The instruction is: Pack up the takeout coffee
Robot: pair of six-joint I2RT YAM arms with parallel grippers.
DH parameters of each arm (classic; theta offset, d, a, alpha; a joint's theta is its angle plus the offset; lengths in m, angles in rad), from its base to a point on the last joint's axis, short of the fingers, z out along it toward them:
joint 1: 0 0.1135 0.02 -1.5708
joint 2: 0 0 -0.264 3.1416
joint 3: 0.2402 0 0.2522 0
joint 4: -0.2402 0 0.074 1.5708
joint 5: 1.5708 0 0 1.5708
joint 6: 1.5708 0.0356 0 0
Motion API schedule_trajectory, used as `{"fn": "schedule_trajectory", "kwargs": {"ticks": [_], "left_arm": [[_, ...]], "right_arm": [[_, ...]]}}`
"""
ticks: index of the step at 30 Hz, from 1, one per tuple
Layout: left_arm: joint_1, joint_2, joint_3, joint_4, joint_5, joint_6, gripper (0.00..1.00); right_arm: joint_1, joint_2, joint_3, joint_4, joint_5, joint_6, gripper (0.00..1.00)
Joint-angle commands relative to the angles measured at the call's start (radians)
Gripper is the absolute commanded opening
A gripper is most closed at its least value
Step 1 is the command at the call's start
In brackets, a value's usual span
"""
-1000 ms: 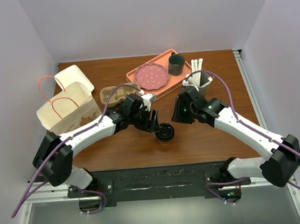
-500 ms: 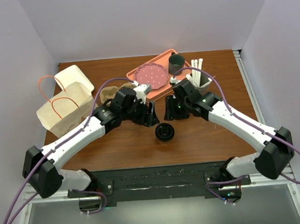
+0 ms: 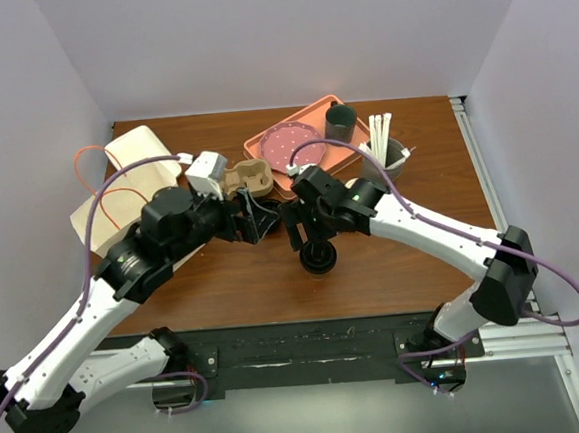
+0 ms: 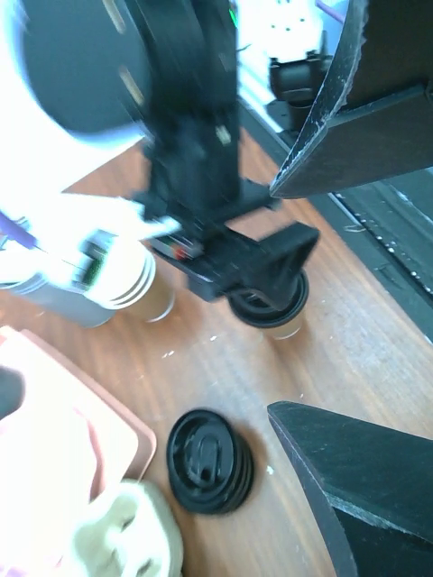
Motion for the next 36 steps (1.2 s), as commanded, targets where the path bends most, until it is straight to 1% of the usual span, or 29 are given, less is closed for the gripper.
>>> {"fn": "schedule_trajectory", "kwargs": {"ticks": [1,9,22,27,28,30,31,36], "left_arm": [[-0.002,-0.033,0.008,-0.046,-0.1,-0.007,1.0],[-0.001,-0.047,-0.009,-0.084,-0.114,-0.024,1.0],[-0.001,-0.062,-0.009,-0.115,-0.126,-0.004,1.0],[-0.001,-0.064,-0.014,-0.119,-0.131,-0.007,1.0],[-0.001,-0.066,-0.015,-0.119,-0.129,-0.007,1.0],[-0.001,-0.066,-0.017,-0.121,-0.127,-0.006,1.0],[-0.002,-0.066,-0.017,-0.124,-0.127,-0.006,1.0],[-0.001,-0.067,-0.012,-0.133,-0.126,-0.009,1.0]], "right_arm": [[0.023,0.026,0.01,-0.068,0.085,0.037,0.86],[0.036,0.066,-0.007,-0.068,0.102,0.045,0.84],[0.066,0.095,-0.055,-0.073,0.127,0.078,0.76],[0.075,0.092,-0.062,-0.076,0.133,0.095,0.68],[0.077,0.089,-0.064,-0.077,0.131,0.097,0.64],[0.077,0.086,-0.067,-0.082,0.136,0.111,0.6],[0.077,0.081,-0.067,-0.099,0.15,0.117,0.58],[0.074,0.043,-0.052,-0.208,0.219,0.202,0.53]]}}
